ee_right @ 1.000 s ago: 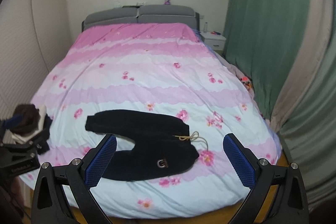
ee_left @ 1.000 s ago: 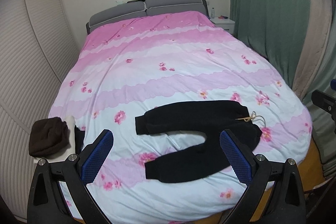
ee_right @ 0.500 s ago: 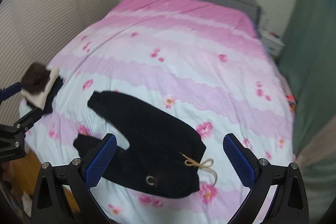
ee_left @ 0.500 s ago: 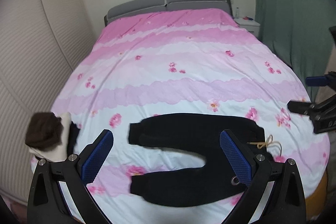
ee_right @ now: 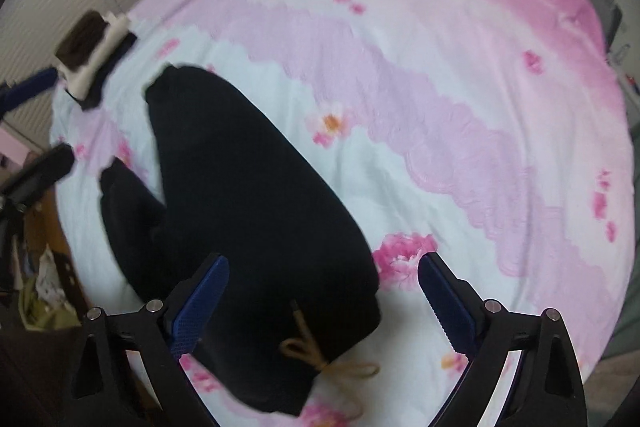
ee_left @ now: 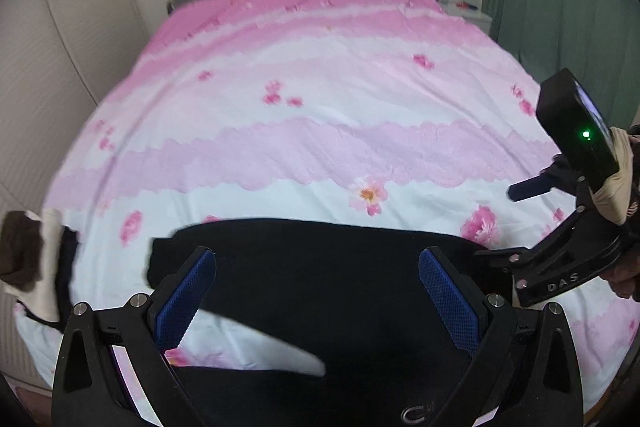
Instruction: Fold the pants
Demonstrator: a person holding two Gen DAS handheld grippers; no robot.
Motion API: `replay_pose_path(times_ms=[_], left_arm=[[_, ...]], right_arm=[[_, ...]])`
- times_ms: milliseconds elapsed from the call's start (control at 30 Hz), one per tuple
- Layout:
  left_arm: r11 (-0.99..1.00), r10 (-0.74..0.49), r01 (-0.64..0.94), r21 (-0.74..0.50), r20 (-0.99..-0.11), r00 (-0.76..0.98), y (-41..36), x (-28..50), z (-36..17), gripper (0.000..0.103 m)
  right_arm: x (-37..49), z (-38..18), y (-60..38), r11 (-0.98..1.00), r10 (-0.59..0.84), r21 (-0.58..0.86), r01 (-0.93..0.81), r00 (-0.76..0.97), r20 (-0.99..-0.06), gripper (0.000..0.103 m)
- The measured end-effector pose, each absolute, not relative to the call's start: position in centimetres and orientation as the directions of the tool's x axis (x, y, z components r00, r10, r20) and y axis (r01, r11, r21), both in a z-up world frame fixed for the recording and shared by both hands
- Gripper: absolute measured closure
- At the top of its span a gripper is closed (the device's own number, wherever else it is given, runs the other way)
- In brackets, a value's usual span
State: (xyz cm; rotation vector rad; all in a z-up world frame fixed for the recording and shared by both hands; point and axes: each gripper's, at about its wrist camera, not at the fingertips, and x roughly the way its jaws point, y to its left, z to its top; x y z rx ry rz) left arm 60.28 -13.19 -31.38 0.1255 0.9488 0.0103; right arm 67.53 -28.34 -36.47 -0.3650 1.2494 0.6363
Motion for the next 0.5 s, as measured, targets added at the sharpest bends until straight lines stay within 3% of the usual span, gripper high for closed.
replay_pose_path(times_ms=[333,400,500], left_arm=[[0.994,0.075,0.031,0.104,-0.865,0.496,-12.5,64.6,-37.4,0.000],[0.994,0.083,0.025,0.110,-0.863,0.499,-12.3,64.9,-37.5,0.000],[0.994,0.088,0.009,0.106,-0.863,0.498,-11.7,65.3,-37.6,0.000]], right_arm=[[72.2,-43.3,-27.7,0.711,0.296,0.188,-0.677,0.046,-0.954,0.015],[73.1,-44.3,-27.3,0.694,0.300,0.216,-0.687,0.003,-0.954,0.021],[74.0,-45.9,-26.7,0.678,0.300,0.265,-0.686,-0.072,-0.951,0.040]])
